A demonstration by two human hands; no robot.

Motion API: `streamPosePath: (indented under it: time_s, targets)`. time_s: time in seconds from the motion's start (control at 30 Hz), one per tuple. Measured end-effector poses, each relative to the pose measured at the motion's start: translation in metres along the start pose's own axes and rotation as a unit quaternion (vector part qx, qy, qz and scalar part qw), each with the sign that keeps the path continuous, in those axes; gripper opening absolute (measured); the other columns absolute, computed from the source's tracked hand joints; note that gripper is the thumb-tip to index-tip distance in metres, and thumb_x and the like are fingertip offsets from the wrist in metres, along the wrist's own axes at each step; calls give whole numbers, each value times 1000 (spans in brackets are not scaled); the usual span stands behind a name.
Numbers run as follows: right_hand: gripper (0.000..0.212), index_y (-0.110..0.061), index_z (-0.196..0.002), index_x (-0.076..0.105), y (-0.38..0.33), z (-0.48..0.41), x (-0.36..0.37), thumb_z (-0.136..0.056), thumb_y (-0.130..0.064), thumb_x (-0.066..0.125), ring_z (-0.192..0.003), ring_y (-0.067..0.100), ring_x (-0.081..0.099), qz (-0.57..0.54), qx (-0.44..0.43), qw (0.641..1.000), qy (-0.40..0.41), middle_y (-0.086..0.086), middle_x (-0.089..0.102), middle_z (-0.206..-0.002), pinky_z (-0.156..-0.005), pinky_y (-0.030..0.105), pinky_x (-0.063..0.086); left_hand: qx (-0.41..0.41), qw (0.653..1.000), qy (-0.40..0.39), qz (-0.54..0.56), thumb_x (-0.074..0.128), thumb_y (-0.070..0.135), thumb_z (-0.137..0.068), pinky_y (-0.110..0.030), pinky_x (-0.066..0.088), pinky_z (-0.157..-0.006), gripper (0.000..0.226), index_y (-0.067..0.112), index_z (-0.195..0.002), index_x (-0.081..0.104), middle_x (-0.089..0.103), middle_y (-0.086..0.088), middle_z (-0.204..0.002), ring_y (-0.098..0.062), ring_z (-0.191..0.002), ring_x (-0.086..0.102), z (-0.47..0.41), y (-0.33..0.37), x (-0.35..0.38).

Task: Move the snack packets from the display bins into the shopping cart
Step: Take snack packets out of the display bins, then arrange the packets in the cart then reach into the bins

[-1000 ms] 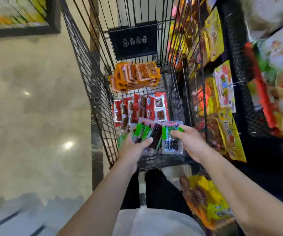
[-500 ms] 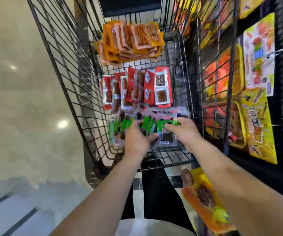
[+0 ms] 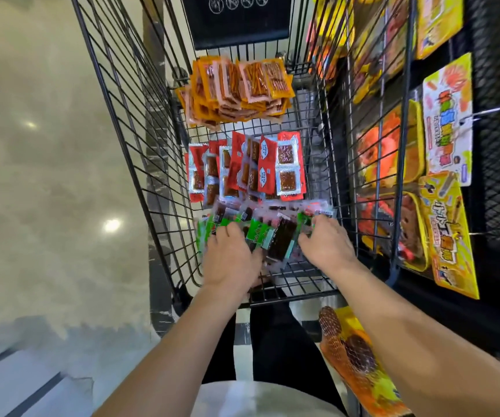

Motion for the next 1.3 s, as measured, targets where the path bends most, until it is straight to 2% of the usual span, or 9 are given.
streamPosePath:
  time_s: [0.17, 0.3, 0.43, 0.6, 0.67, 0.77, 0.97, 1.2, 1.3]
  targets:
    - [44, -12, -135, 55, -23, 30, -16, -101, -39, 55, -126, 34, 51, 55, -15, 998, -14, 12, 56, -135, -103, 44, 46, 44, 997, 30, -61, 58, 42, -103, -43, 47, -105, 49, 12, -141, 49, 58, -8, -138, -28, -129, 52, 22, -4, -57]
    - [49, -10, -139, 54, -56, 53, -42, -103, -43, 52, -128, 33, 54, 40, -50, 998, -1, 14, 61, -133, -108, 45, 48, 89, 986, 135, -40, 60, 35, -103, -41, 43, -112, 47, 12, -143, 52, 59, -8, -140, -24, -130, 53, 46, -8, -130]
    - [56, -11, -146, 51, -95, 59, -58, -102, -45, 56, -124, 34, 58, -5, -78, 997, 23, 15, 55, -140, -104, 48, 52, 72, 966, 247, 40, 66, 32, -100, -50, 39, -117, 61, 4, -150, 45, 51, -17, -152, -36, -141, 45, 46, -32, -196]
    - [52, -13, -136, 57, -139, 30, -60, -101, -51, 56, -103, 27, 64, -59, -97, 992, 60, 7, 66, -118, -80, 36, 51, 28, 959, 235, 157, 64, 35, -103, -50, 40, -120, 77, 7, -163, 25, 37, -16, -164, -34, -149, 39, -18, -49, -234]
    - [57, -11, -140, 53, -152, 8, -54, -101, -52, 55, -116, 31, 62, -78, -93, 991, 58, 12, 63, -133, -88, 38, 52, 31, 953, 230, 196, 64, 36, -103, -52, 44, -117, 77, 10, -164, 23, 39, -13, -164, -32, -147, 45, -46, -46, -239]
    - [51, -17, -136, 56, -162, -28, -43, -100, -53, 58, -109, 29, 61, -112, -75, 989, 60, 10, 62, -135, -77, 34, 44, 19, 940, 244, 237, 64, 33, -104, -50, 43, -119, 77, 8, -164, 22, 38, -11, -165, -30, -148, 45, -74, -45, -237]
    - [73, -5, -151, 39, -157, -98, -14, -100, -53, 59, -139, 40, 46, -101, -14, 994, 38, 21, 45, -152, -110, 49, 45, 33, 905, 333, 263, 61, 18, -102, -45, 55, -103, 55, 12, -152, 40, 63, -4, -137, -22, -121, 64, -87, -52, -231]
    - [48, -5, -134, 59, -147, -127, 6, -101, -40, 62, -121, 40, 59, -102, -33, 994, 34, 21, 56, -136, -100, 44, 50, 34, 901, 355, 246, 63, 18, -102, -30, 54, -95, 54, 16, -151, 42, 61, 11, -130, -13, -113, 65, -88, -53, -234]
    - [47, -6, -143, 57, -139, -130, 3, -103, -32, 60, -125, 36, 59, -136, -57, 989, 34, 19, 59, -142, -103, 39, 48, 29, 902, 360, 236, 62, 19, -102, -19, 42, -85, 50, 13, -149, 44, 53, 16, -120, -10, -104, 61, -89, -55, -233]
Point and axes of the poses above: each hand's wrist, its own z-axis away from the middle knuckle, its own x-axis out of the palm, y = z × x, the point moved 8 cm from there along -z, towards the middle knuckle
